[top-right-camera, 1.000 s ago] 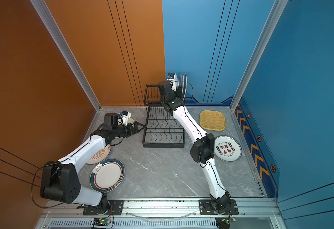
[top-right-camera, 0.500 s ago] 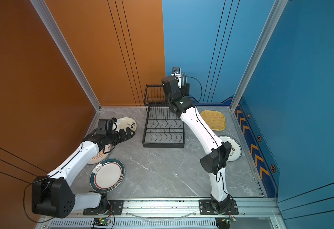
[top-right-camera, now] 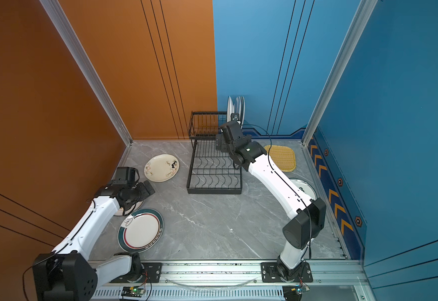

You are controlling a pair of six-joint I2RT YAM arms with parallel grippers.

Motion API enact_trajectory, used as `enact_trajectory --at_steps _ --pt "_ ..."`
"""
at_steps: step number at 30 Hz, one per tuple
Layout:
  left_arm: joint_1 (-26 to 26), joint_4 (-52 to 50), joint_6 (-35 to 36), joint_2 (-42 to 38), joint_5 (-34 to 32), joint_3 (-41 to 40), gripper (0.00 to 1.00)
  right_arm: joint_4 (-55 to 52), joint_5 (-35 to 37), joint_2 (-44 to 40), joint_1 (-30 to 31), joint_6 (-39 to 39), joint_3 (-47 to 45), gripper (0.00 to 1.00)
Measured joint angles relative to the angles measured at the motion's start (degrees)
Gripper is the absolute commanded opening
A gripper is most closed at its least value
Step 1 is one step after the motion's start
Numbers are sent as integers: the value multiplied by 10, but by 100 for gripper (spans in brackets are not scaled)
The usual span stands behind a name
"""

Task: Load plates into a dish rack
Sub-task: Move the plate to the bottom-center of the table.

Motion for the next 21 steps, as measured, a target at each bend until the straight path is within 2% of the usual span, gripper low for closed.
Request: enact_trajectory --at_steps 5,12,21 --pt "78 -16 -15 -2 -8 -26 100 -6 -55 -27 -9 14 -49 100" --pt "177 -15 -12 2 2 -44 98 -6 -88 -44 -28 17 -67 100" --pt "260 7 16 24 43 -81 95 -4 -116 -45 -42 16 -75 100"
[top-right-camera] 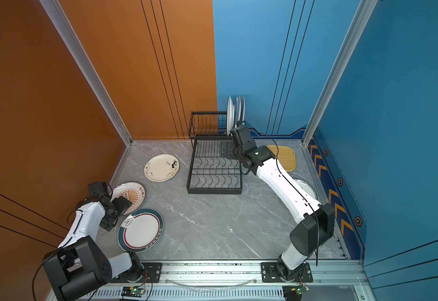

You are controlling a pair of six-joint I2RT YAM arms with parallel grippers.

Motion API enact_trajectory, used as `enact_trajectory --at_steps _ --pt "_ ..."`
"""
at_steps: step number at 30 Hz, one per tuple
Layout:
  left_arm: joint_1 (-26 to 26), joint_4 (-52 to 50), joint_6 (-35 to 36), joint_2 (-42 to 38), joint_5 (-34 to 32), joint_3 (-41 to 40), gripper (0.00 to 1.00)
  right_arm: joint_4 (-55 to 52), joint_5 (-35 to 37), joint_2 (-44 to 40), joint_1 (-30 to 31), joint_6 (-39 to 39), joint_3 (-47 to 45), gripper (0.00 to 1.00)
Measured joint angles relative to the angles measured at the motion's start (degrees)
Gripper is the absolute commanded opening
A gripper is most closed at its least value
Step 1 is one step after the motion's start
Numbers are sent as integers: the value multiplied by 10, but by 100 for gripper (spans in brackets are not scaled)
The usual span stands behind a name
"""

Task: Load plates into a dish rack
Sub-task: Move the plate to the bottom-center of the table.

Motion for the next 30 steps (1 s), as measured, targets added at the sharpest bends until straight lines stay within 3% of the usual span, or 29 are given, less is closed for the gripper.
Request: enact_trajectory --at_steps 18,30 --pt "56 16 48 56 61 -20 94 2 -12 0 -7 0 0 100" --pt "19 21 56 75 94 -22 93 11 -11 -30 -14 0 -28 100"
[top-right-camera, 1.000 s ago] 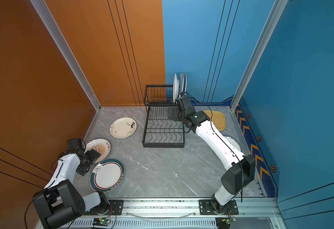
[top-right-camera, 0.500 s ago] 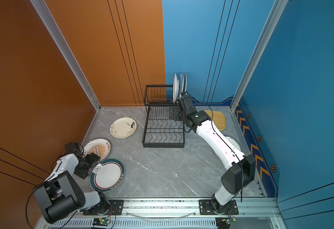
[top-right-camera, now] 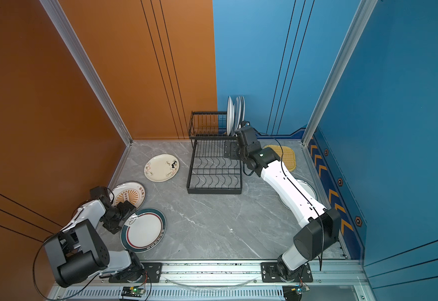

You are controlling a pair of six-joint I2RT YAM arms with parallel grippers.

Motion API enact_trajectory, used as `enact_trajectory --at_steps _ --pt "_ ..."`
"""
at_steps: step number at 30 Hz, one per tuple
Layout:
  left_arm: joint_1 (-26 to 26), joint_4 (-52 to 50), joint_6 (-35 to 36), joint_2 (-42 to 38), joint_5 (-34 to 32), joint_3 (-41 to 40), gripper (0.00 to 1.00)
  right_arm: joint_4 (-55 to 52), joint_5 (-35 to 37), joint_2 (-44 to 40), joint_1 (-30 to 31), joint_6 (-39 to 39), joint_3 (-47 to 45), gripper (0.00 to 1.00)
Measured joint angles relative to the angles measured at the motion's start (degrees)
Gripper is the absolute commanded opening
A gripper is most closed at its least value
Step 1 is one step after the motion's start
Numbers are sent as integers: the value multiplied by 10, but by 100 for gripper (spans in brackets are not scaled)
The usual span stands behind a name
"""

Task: Load plates into a dish rack
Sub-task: Move the plate to the bottom-center of the table.

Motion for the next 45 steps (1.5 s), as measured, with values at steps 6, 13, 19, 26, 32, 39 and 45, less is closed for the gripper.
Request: enact_trajectory --at_steps 6,13,19,26,32,39,45 --pt "-59 1 -16 -1 19 -12 93 4 0 -12 0 0 -20 100" --pt "-132 5 -55 -10 26 -24 93 5 0 -25 0 4 -44 100" --pt "-170 8 -76 -17 51 -25 96 15 0 -37 0 13 -62 100" --pt "-144 -41 -71 -61 21 -19 98 23 7 -61 0 17 -95 100" --pt "-142 -81 -76 -52 -14 -8 98 25 14 -81 -3 18 -111 100" --pt "-142 -90 -90 -45 -13 -8 98 26 15 -103 -16 22 -120 100" --pt "-161 -83 -107 -51 6 -13 98 26 13 -104 -27 22 -120 100"
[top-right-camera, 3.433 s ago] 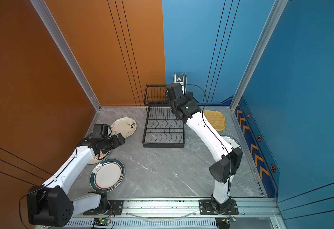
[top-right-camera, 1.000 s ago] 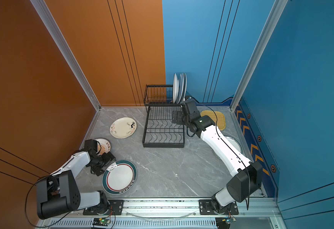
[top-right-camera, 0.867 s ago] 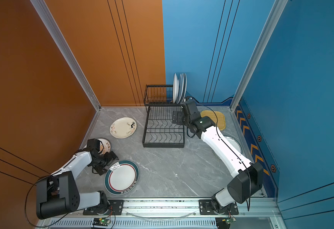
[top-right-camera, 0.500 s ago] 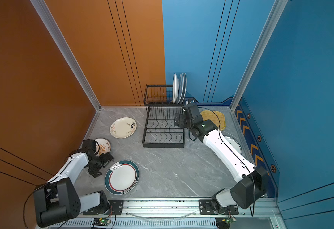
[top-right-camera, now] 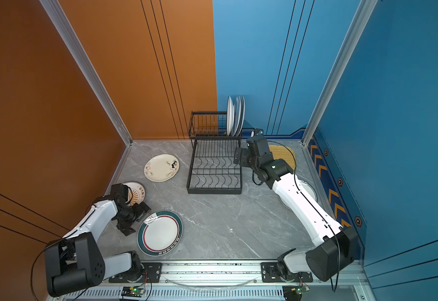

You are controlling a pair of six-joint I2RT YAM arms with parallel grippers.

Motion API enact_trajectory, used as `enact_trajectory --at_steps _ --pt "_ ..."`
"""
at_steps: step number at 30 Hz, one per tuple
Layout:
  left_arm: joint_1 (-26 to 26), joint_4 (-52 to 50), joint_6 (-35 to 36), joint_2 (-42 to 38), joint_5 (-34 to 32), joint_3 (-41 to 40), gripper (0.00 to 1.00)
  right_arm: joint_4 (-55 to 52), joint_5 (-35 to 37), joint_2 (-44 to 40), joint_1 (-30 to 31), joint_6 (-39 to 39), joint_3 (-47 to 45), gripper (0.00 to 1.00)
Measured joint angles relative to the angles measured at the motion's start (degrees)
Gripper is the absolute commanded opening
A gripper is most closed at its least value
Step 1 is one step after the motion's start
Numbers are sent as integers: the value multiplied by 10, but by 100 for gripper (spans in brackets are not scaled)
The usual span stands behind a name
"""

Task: Load plates into a dish rack
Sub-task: Move the plate to the bottom-center of the table.

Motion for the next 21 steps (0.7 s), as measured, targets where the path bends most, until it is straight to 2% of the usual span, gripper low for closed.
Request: enact_trajectory --at_steps 11,21 --pt "-74 20 -63 -49 34 -33 98 0 -18 0 -6 0 0 100" --pt "-202 71 -125 -28 64 -18 98 -1 -30 0 -7 0 0 100"
